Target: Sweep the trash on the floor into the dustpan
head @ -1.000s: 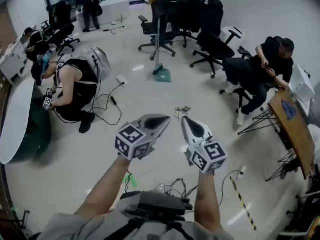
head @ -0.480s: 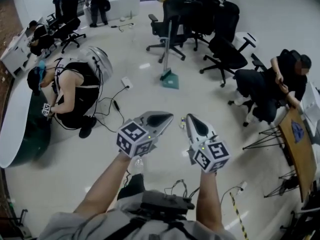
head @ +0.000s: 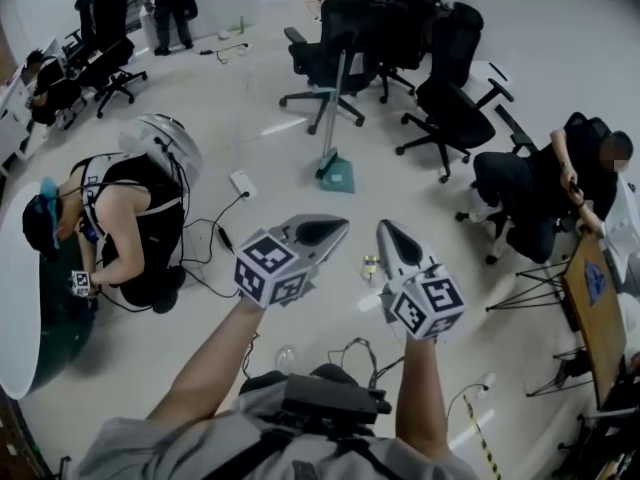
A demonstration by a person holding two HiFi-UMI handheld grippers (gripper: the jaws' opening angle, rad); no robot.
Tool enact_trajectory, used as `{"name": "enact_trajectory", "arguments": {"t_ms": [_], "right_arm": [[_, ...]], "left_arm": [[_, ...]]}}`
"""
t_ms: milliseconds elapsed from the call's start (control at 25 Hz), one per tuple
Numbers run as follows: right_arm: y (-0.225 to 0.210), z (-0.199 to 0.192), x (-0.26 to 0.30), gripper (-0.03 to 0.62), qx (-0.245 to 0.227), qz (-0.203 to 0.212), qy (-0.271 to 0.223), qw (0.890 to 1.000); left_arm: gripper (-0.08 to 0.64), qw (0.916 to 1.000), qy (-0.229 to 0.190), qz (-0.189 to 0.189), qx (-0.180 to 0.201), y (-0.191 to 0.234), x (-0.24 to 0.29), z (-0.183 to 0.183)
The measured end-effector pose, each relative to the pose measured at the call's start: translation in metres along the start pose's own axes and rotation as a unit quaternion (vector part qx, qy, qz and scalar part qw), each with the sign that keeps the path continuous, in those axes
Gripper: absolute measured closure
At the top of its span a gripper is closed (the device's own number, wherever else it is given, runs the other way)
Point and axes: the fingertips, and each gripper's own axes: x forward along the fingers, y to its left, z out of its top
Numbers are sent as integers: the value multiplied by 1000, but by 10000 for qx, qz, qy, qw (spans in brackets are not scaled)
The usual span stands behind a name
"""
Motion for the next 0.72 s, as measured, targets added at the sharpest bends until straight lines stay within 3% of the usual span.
{"name": "enact_trajectory", "arguments": {"t_ms": [360,720], "right_arm": [[-57,5,125,592,55,39,-144,9999],[-163,29,250,592,210,116,-198,9995]], "left_arm": [[560,10000,83,0,0,130,54,7],[560,9995,310,-84,-8,256,169,47]]}}
